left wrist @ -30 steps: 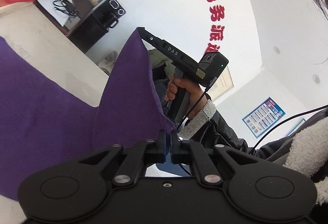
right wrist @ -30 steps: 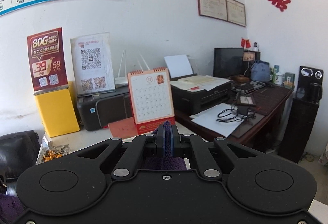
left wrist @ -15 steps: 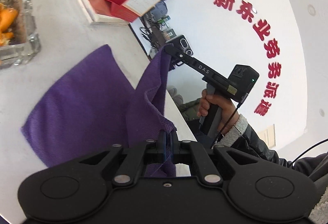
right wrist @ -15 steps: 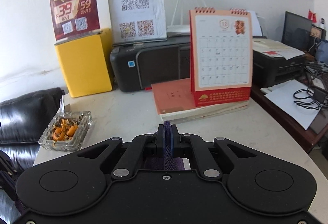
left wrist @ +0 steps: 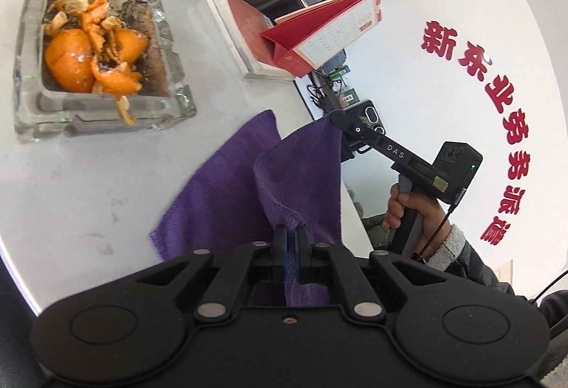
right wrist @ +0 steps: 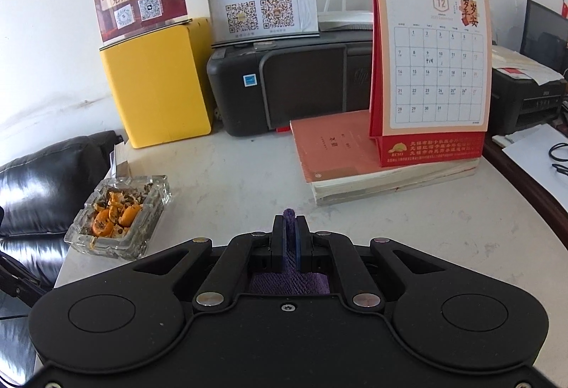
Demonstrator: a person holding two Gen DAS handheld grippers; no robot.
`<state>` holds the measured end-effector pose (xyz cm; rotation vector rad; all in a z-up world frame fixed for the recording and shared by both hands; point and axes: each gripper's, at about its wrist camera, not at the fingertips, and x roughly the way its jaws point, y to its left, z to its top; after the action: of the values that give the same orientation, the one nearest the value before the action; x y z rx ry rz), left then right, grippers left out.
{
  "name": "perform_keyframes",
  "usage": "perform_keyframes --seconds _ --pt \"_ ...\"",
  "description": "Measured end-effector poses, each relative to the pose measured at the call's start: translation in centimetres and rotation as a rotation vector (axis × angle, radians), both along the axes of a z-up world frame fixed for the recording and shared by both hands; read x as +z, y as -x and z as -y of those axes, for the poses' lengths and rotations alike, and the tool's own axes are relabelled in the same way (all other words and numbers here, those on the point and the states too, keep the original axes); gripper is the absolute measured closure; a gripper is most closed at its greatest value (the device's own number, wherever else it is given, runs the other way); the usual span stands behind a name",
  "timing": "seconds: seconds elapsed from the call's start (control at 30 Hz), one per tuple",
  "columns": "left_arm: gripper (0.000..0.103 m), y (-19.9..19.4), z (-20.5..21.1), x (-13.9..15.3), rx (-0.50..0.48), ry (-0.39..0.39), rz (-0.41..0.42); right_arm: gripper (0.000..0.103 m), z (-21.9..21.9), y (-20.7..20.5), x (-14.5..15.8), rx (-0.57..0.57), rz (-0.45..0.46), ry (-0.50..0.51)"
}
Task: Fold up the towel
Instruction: 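Lift the towel edge with both grippers and carry it over the towel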
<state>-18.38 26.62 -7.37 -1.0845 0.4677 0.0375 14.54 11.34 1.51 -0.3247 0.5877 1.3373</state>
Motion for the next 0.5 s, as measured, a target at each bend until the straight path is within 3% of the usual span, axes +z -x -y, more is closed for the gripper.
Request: perform_keyframes --seconds 0.4,0.5 --pt "0.099 1.3 0.1 -1.5 0.080 -0.051 -0.122 0.097 -3.1 -0.3 -3.6 0.019 -0.046 0.045" --pt "0.099 1.7 0.1 -1.5 0.100 -0.047 -0.127 0.085 -3.4 -0.1 -4.2 0.020 -0.058 0.059"
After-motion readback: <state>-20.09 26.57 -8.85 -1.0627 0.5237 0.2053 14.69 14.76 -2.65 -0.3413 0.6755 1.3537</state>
